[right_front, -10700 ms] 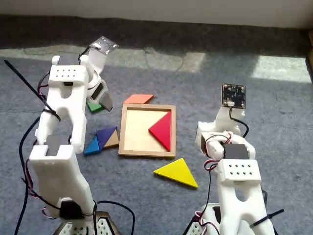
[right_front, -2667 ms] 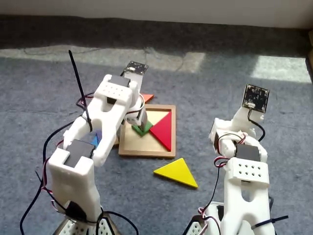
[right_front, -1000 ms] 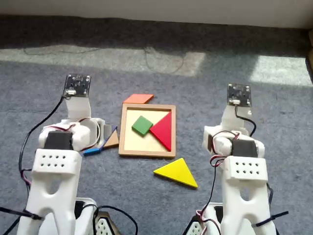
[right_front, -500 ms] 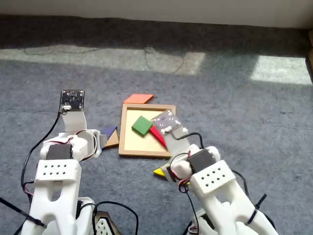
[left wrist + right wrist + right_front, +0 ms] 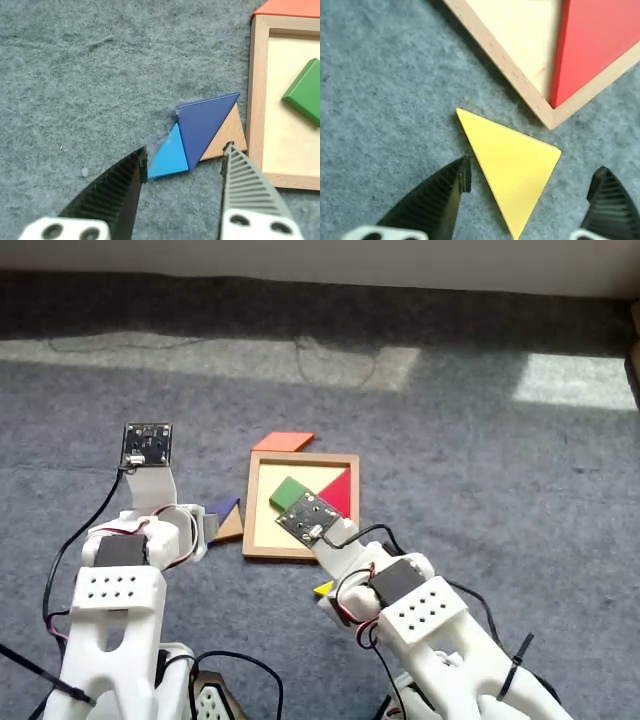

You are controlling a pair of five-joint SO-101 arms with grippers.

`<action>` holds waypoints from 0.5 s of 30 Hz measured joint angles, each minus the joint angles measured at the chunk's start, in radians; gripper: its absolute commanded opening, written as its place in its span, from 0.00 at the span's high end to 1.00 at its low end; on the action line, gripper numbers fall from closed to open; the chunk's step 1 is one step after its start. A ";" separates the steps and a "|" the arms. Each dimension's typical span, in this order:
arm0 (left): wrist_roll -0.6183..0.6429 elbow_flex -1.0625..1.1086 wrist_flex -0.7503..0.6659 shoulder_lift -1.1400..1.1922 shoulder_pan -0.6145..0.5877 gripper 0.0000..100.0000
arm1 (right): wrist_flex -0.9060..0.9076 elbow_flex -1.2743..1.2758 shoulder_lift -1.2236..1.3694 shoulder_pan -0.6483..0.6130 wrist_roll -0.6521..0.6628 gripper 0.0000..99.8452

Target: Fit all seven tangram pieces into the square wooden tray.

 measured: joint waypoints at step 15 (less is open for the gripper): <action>0.000 0.000 0.000 0.000 0.000 0.75 | -0.132 -0.052 0.365 -0.008 0.005 0.64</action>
